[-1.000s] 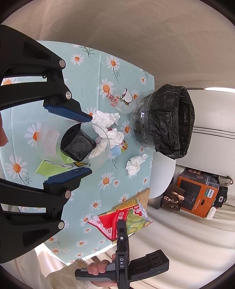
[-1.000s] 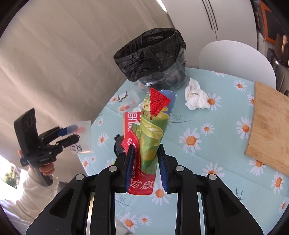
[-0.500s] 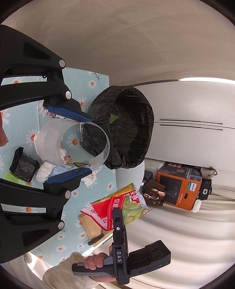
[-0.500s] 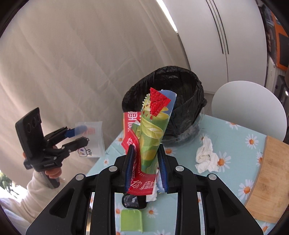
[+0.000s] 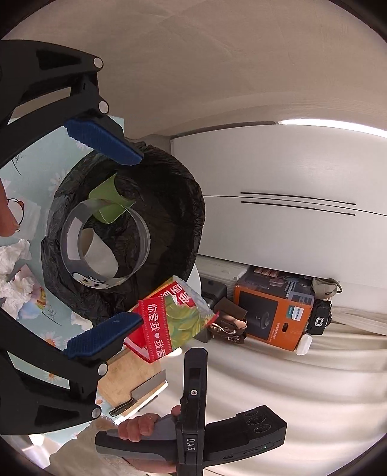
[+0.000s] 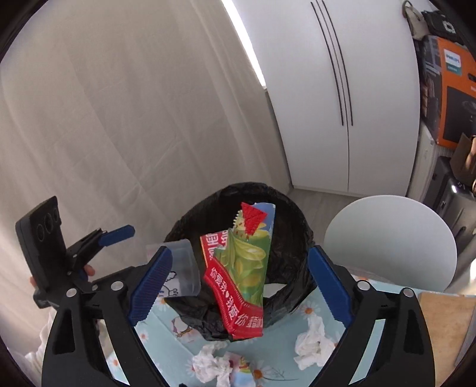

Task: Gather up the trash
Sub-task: 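Open both tools to drop the wrapper and clear cup into bin, then move both tools back toward the black bundle and green piece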

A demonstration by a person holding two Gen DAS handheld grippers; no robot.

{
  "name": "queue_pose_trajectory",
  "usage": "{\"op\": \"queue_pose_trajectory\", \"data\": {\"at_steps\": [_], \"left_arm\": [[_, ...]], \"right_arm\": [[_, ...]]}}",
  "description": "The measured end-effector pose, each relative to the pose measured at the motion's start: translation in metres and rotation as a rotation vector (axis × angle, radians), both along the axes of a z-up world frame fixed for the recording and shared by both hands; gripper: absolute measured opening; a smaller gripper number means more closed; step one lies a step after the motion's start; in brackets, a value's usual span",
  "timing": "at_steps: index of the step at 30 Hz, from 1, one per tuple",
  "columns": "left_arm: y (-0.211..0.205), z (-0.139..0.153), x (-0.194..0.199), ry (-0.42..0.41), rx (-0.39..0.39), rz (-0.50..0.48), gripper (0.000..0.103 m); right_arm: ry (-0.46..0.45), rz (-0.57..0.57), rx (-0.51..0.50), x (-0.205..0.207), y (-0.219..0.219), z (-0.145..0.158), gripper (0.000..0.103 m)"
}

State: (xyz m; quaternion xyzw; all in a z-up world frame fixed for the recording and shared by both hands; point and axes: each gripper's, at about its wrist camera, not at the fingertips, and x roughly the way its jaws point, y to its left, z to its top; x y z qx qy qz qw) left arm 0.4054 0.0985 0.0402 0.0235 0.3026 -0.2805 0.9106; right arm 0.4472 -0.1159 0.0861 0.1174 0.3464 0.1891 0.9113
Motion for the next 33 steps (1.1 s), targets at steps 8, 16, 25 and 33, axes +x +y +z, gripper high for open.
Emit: {"op": "queue_pose_trajectory", "data": {"at_steps": [8,16,25,33], "left_arm": [[0.009,-0.027,-0.009,0.054,0.084,0.102,0.097],[0.007,-0.053,-0.052,0.135,0.165,0.13,0.097],[0.006,-0.07,-0.106,0.195,0.199,0.16,0.097],[0.012,-0.085,-0.148,0.237,0.212,0.203,0.097]], "right_arm": [[0.042,-0.041,-0.057,-0.011,-0.008,-0.02,0.09],[0.111,-0.057,-0.084,-0.04,-0.027,-0.047,0.091],[0.152,-0.005,-0.102,-0.093,-0.026,-0.073,0.092],[0.179,0.094,-0.139,-0.131,-0.009,-0.088,0.092]]}}
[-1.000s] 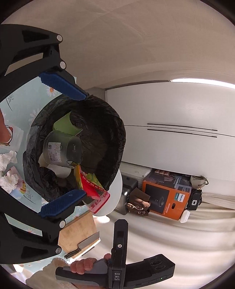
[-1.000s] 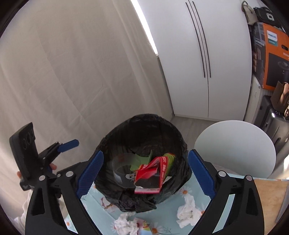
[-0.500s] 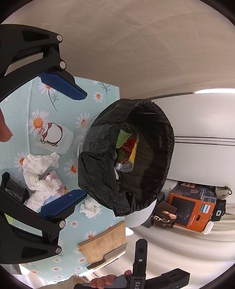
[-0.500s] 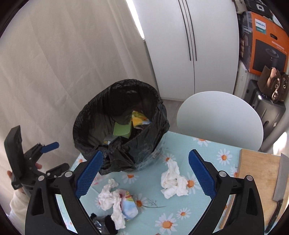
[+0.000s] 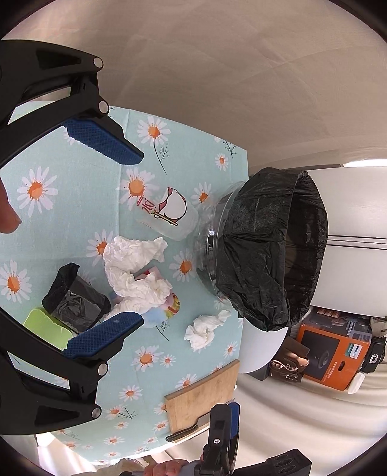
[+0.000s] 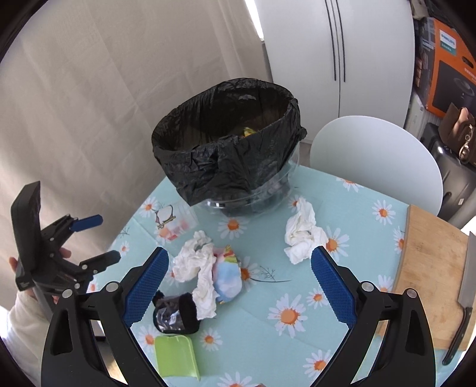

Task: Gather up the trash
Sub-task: 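Move both tools back toward the black bundle and green piece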

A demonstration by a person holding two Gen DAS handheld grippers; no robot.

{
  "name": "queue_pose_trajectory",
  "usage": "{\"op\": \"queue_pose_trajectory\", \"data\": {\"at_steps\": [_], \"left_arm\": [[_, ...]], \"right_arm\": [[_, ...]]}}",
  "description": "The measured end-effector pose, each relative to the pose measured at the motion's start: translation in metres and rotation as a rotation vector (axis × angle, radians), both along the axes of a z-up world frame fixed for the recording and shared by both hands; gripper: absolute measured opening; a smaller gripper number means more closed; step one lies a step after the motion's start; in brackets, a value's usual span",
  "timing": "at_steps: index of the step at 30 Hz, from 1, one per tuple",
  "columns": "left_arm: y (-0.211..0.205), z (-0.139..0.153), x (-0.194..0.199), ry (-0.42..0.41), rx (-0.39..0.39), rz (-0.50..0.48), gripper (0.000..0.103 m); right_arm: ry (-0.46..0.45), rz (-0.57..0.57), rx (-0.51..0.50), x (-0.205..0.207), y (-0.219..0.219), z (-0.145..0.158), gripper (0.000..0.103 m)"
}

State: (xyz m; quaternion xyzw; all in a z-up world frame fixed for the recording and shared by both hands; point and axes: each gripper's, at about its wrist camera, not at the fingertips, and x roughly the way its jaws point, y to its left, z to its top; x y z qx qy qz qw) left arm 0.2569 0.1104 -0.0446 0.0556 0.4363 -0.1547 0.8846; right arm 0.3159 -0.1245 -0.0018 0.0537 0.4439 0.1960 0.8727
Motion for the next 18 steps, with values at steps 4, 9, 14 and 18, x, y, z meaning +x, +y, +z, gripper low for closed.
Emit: {"op": "queue_pose_trajectory", "data": {"at_steps": [4,9,14,18], "left_arm": [[0.007,-0.005,-0.021,0.007,0.008,0.022,0.097],[0.019,-0.01,-0.049,0.011,0.014,0.032,0.097],[0.034,-0.017,-0.07,0.024,0.026,0.06,0.097],[0.047,-0.026,-0.084,0.046,0.03,0.084,0.097]], "right_arm": [[0.03,0.044,-0.006,-0.014,0.011,-0.012,0.092],[0.057,0.098,-0.033,-0.031,0.03,-0.027,0.092],[0.094,0.151,-0.06,-0.049,0.048,-0.045,0.092],[0.139,0.195,-0.069,-0.064,0.062,-0.066,0.092]]}}
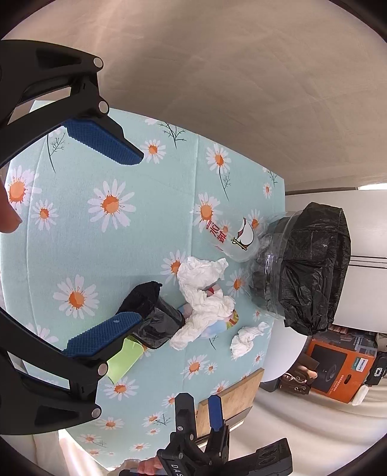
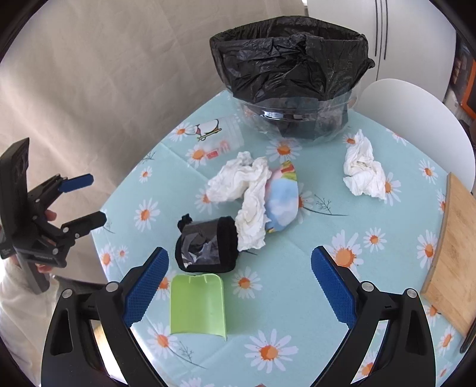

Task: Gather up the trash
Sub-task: 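Move both tools back toward the black bundle and green piece, then grasp the second green cup piece with the right tool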

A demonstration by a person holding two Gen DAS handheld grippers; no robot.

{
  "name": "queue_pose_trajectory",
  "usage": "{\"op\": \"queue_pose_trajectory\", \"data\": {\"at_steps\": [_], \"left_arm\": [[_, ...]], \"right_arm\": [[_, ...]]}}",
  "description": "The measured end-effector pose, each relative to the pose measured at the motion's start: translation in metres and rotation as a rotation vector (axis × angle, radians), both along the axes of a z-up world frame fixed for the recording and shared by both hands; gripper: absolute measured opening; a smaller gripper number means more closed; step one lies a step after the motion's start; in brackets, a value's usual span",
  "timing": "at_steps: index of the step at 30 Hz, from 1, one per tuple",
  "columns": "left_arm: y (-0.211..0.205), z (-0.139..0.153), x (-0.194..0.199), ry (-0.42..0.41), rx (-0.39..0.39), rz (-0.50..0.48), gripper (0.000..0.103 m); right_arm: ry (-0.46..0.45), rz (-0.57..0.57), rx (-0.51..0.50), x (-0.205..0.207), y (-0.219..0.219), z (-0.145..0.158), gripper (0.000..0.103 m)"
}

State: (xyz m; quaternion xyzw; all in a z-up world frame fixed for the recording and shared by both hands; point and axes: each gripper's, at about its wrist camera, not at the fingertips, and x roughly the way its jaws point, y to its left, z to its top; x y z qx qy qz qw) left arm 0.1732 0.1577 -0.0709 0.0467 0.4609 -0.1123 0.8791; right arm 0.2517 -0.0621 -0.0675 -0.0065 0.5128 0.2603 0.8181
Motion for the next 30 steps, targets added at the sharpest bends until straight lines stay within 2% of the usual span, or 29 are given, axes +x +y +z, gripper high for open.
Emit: {"op": "queue_pose_trajectory", "data": {"at_steps": [13,20,21,22,23,24,30], "left_arm": [[0.02,-0.041,-0.03,0.083,0.012,0.034,0.097],[0.024,-0.056,-0.042,0.118,0.011,0.043,0.097],[0.024,-0.057,-0.043,0.122,0.013,0.041,0.097],[0.023,-0.058,-0.044,0.125,0.013,0.038,0.097],[0.023,-0.059,-0.045,0.128,0.013,0.033,0.097],[0.022,-0.06,-0.046,0.13,0.014,0.028,0.097],[0.01,-0.066,-0.041,0.148,0.01,-0.022,0.097]], "right_arm": [[0.107,0.109,-0.045,-0.039,0.044,-0.056,0.092],[0.102,0.178,-0.162,-0.055,0.071,-0.083,0.092],[0.098,0.193,-0.19,-0.058,0.075,-0.087,0.09],[0.096,0.211,-0.219,-0.061,0.079,-0.091,0.083],[0.086,0.226,-0.244,-0.064,0.082,-0.093,0.068],[0.075,0.232,-0.252,-0.065,0.082,-0.094,0.065],[0.099,0.21,-0.199,-0.063,0.066,-0.088,0.064]]}}
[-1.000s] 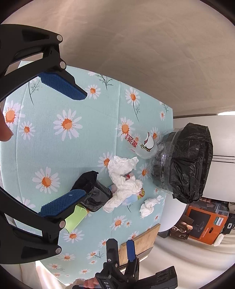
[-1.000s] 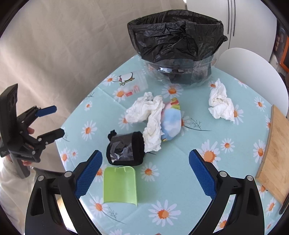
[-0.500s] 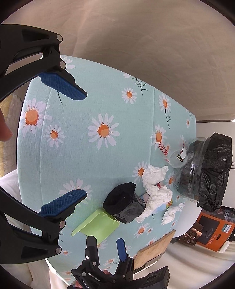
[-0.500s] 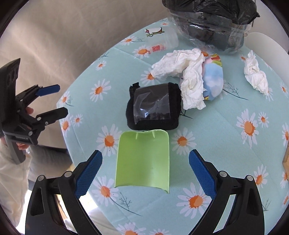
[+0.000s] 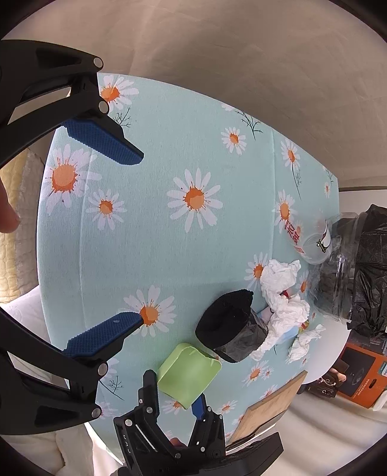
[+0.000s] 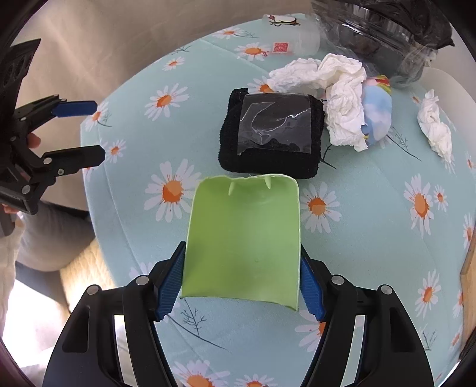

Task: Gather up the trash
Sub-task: 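Grasp the second green cup piece with the right tool, then grasp the black wrapped bundle with the left tool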

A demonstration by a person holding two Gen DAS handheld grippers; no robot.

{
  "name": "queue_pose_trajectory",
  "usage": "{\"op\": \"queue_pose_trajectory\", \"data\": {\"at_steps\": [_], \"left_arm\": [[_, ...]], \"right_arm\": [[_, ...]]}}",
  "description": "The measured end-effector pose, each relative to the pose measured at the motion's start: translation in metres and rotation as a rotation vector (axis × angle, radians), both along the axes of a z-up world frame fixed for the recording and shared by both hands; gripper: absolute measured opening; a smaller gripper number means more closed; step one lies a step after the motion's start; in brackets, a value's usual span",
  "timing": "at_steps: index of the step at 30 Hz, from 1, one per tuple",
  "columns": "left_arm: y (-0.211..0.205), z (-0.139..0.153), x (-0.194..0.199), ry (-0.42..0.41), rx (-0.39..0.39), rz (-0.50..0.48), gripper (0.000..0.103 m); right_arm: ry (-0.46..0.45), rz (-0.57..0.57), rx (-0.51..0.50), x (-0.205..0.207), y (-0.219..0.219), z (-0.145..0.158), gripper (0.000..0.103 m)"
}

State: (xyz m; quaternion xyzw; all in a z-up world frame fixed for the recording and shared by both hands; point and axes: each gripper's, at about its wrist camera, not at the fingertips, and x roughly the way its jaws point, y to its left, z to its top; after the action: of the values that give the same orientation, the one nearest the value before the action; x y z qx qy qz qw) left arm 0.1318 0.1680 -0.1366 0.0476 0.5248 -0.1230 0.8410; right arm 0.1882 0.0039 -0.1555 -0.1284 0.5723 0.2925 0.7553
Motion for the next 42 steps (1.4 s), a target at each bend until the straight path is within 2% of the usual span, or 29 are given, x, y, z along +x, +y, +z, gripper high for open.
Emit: {"op": "queue_pose_trajectory", "data": {"at_steps": [8,15,26,29,33,39,42], "left_arm": [[-0.044,-0.007,0.023,0.02,-0.03,-0.185,0.097],[-0.082,-0.019,0.049,0.038,-0.013,-0.327,0.097],[-0.121,-0.025,0.091,0.098,0.016,-0.524,0.097],[-0.127,-0.029,0.101,0.118,0.011,-0.549,0.095],[-0.132,-0.025,0.106,0.121,-0.015,-0.572,0.084],[-0.129,-0.019,0.105,0.143,-0.049,-0.525,0.075],[-0.128,-0.016,0.097,0.141,-0.033,-0.513,0.073]], "right_arm": [[0.017,-0.109,0.028,0.008,-0.042,0.01,0.064],[0.057,-0.224,0.183,0.014,-0.078,0.019,0.064],[0.094,-0.363,0.31,0.03,-0.128,0.021,0.064],[0.084,-0.399,0.307,0.033,-0.141,0.025,0.064],[0.095,-0.436,0.323,0.035,-0.155,0.023,0.064],[0.095,-0.447,0.338,0.037,-0.16,0.019,0.064],[0.085,-0.438,0.348,0.03,-0.163,0.021,0.064]]}}
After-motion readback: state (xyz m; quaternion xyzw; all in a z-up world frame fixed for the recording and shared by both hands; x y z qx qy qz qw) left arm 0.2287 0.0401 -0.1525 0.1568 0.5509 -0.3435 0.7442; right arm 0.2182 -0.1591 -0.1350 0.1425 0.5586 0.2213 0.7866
